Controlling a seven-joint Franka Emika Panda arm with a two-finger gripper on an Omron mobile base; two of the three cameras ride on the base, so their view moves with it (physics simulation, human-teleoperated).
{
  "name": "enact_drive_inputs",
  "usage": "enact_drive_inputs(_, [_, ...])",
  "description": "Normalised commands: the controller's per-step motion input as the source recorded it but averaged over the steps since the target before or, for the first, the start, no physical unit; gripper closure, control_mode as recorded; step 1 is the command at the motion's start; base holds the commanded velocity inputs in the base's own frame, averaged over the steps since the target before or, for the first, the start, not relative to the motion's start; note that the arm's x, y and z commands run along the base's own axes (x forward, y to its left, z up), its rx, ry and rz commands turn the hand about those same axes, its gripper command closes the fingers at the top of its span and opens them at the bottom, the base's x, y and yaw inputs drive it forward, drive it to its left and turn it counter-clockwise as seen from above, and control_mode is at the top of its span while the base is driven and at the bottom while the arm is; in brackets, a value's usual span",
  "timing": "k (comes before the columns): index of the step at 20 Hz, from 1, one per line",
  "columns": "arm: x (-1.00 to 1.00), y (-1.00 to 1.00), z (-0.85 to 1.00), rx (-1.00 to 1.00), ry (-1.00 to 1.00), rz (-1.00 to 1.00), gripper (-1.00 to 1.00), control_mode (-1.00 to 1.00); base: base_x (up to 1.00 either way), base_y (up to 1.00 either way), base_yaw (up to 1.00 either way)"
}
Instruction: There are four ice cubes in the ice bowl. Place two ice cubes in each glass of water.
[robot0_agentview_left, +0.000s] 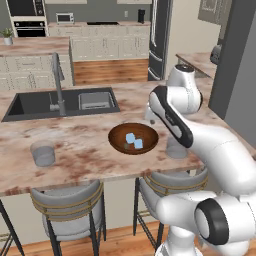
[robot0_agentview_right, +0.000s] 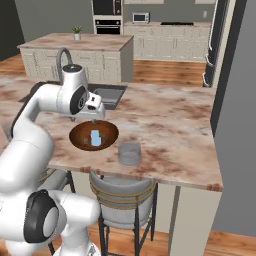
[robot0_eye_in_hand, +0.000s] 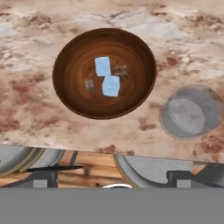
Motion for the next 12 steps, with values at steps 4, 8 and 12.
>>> enact_drive_inputs(4, [0.35, 0.21, -0.32, 0.00, 0.05, 0.00, -1.00, -1.00, 0.00, 0.00, 0.00])
enact_drive_inputs(8, [0.27, 0.17, -0.37, 0.00, 0.04, 0.00, -1.00, -1.00, 0.00, 0.00, 0.00])
enact_drive_inputs(12, [0.22, 0.13, -0.35, 0.00, 0.02, 0.00, -1.00, -1.00, 0.00, 0.00, 0.00])
